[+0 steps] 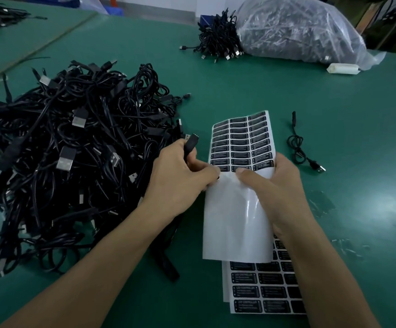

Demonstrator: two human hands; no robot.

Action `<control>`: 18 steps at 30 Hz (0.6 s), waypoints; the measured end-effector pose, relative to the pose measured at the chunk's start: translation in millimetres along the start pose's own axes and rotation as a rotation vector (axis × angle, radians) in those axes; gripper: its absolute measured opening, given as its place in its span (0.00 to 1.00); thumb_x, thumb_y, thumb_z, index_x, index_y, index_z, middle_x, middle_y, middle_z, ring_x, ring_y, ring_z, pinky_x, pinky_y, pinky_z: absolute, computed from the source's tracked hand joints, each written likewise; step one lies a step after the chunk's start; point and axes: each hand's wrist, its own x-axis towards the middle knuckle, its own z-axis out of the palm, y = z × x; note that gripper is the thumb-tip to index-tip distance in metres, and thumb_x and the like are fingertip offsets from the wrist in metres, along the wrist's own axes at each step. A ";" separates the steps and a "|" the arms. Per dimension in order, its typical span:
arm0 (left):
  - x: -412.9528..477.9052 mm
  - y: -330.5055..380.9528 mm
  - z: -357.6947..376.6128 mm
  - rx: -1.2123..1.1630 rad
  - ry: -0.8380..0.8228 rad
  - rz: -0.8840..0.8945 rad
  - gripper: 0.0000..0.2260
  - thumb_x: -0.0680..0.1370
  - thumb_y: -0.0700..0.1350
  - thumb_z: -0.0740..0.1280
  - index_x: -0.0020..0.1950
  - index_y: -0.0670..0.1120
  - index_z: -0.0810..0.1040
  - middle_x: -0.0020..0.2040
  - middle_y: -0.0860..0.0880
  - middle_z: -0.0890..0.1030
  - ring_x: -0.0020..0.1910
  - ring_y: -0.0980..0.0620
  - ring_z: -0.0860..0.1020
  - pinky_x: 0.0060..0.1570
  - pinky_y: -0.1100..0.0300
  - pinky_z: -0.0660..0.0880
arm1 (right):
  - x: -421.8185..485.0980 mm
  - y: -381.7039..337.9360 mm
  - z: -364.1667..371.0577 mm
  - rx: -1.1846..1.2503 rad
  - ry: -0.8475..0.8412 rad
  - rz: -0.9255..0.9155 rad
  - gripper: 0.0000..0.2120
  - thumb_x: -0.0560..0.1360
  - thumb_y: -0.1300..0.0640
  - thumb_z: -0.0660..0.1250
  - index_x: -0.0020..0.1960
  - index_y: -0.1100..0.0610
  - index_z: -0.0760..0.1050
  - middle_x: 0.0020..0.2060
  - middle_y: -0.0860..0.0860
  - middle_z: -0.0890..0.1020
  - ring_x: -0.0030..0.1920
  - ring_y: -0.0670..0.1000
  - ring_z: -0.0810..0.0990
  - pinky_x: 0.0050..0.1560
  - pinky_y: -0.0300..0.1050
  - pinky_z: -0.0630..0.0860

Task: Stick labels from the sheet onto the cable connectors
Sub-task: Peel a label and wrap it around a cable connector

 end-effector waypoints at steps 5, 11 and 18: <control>1.5 4.8 -0.8 -0.157 0.066 -0.005 0.17 0.66 0.40 0.72 0.39 0.50 0.62 0.30 0.48 0.80 0.31 0.51 0.81 0.28 0.60 0.75 | -0.3 1.5 -7.9 -0.368 0.046 -0.105 0.13 0.69 0.54 0.74 0.49 0.45 0.73 0.41 0.40 0.81 0.44 0.41 0.79 0.37 0.39 0.71; -1.0 3.6 1.5 -0.200 0.038 -0.020 0.18 0.71 0.36 0.72 0.40 0.49 0.62 0.33 0.44 0.82 0.33 0.50 0.84 0.28 0.63 0.75 | -3.6 3.4 -3.9 -0.898 0.208 -0.177 0.39 0.68 0.42 0.74 0.73 0.52 0.64 0.62 0.53 0.72 0.62 0.54 0.64 0.60 0.49 0.62; -1.7 5.6 3.0 -0.152 0.085 -0.014 0.18 0.66 0.41 0.74 0.39 0.49 0.62 0.37 0.34 0.81 0.38 0.36 0.83 0.35 0.44 0.81 | -11.1 -2.0 13.0 -0.668 0.089 -0.701 0.10 0.68 0.50 0.75 0.47 0.52 0.81 0.44 0.46 0.75 0.48 0.49 0.70 0.50 0.42 0.67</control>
